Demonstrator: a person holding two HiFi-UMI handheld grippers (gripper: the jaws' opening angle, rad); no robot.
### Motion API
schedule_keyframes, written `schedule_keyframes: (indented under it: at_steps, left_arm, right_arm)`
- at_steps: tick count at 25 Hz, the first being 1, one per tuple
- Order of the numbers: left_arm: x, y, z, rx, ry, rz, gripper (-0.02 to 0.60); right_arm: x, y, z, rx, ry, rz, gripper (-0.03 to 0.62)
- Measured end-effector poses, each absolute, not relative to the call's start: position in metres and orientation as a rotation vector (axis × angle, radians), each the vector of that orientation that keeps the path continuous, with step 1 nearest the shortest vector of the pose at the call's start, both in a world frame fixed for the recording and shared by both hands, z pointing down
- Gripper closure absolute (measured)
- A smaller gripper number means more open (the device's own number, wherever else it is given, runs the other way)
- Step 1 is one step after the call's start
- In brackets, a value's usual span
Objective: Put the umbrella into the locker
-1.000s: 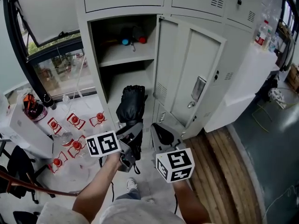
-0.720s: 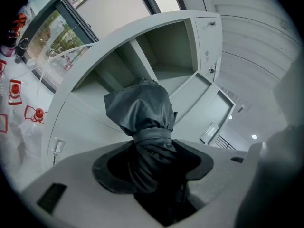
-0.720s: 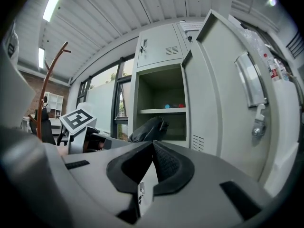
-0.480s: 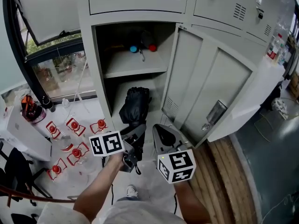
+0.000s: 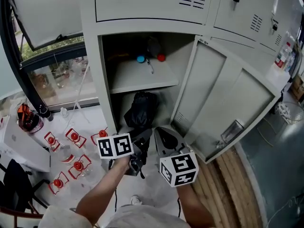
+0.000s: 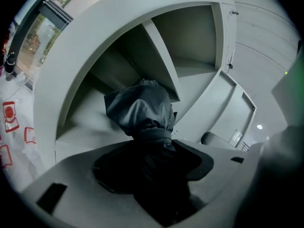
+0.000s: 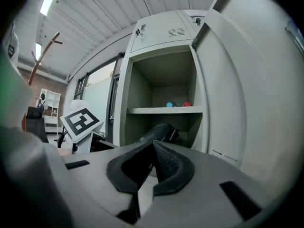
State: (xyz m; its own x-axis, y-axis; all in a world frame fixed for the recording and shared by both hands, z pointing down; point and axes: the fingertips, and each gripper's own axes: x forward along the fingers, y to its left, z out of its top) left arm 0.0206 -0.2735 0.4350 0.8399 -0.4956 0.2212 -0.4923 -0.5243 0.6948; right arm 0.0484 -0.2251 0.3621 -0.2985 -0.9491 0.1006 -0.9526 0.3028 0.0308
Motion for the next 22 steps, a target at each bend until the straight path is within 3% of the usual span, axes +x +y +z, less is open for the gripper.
schedule_keyframes:
  at_steps: [22]
  left_arm:
    - [0.043, -0.344, 0.442, 2.387, -0.930, 0.360, 0.334]
  right_arm:
    - [0.062, -0.272, 0.360, 1.772, -2.504, 0.053, 0.591]
